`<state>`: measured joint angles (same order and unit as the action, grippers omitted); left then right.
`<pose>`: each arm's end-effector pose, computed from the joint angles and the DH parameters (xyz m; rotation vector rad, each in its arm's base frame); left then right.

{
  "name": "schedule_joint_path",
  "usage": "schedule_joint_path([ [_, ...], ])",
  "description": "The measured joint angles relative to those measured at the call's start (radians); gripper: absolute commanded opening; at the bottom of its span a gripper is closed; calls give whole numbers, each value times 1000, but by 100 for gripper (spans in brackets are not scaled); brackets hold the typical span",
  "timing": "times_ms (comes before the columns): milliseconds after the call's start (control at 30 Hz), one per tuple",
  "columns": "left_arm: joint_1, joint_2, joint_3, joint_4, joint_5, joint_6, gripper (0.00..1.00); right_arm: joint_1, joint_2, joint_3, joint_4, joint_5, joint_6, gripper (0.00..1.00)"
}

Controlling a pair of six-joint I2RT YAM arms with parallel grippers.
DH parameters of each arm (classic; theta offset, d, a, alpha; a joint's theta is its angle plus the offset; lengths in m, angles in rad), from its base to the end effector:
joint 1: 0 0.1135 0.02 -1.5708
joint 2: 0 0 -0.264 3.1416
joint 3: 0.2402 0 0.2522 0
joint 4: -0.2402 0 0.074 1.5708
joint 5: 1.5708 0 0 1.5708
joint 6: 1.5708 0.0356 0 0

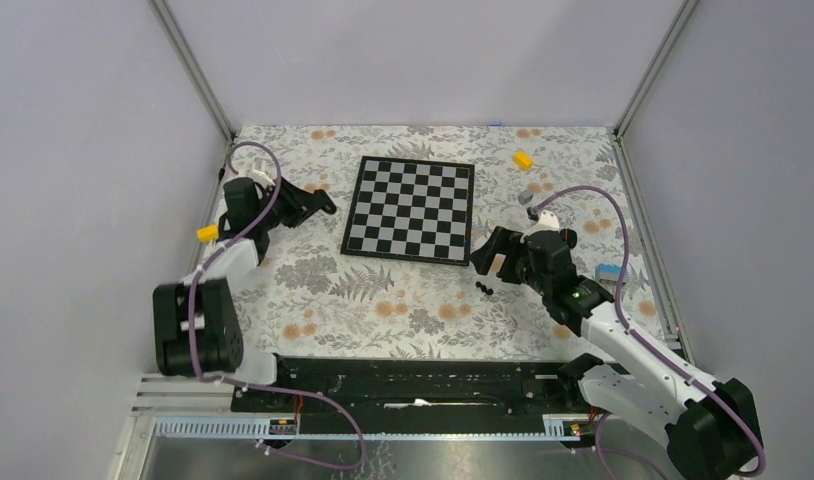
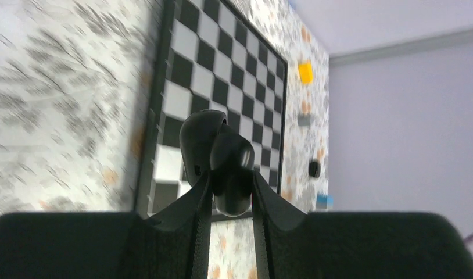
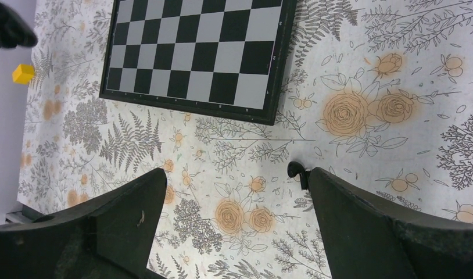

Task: Insert the wireless bluetooth earbuds into the charging case
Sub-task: Close the charging case with the earbuds at the center of the board.

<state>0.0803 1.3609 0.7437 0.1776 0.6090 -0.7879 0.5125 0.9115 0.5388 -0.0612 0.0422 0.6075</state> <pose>0.2936 0.0032 0.2349 -0.4900 2.0272 -1.0528 0.1817 0.1005 0.2428 0.1261 2.0652 0.6650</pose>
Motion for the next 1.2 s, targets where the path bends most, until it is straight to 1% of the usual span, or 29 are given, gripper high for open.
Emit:
schedule_joint_path([
  [67,64,125,45,90,26,-48,0,0,-5,0,5,-1,0,100],
  [133,100,241,94,134,35,-80,0,-1,-19,0,7,-1,1,100],
  [233,114,373,155,162,40,-112,0,-2,-48,0,10,-2,1,100],
  [300,113,418,172,170,40,-121,0,-2,-68,-4,16,-2,1,100],
  [600,114,490,190,216,34,-128,0,-3,-149,-61,21,7,29,100],
  [733,114,545,189,232,30,-125,0,-3,-154,-65,21,26,25,100],
  [1200,117,550,145,254,39,-84,0,-3,-127,-65,21,31,14,100],
])
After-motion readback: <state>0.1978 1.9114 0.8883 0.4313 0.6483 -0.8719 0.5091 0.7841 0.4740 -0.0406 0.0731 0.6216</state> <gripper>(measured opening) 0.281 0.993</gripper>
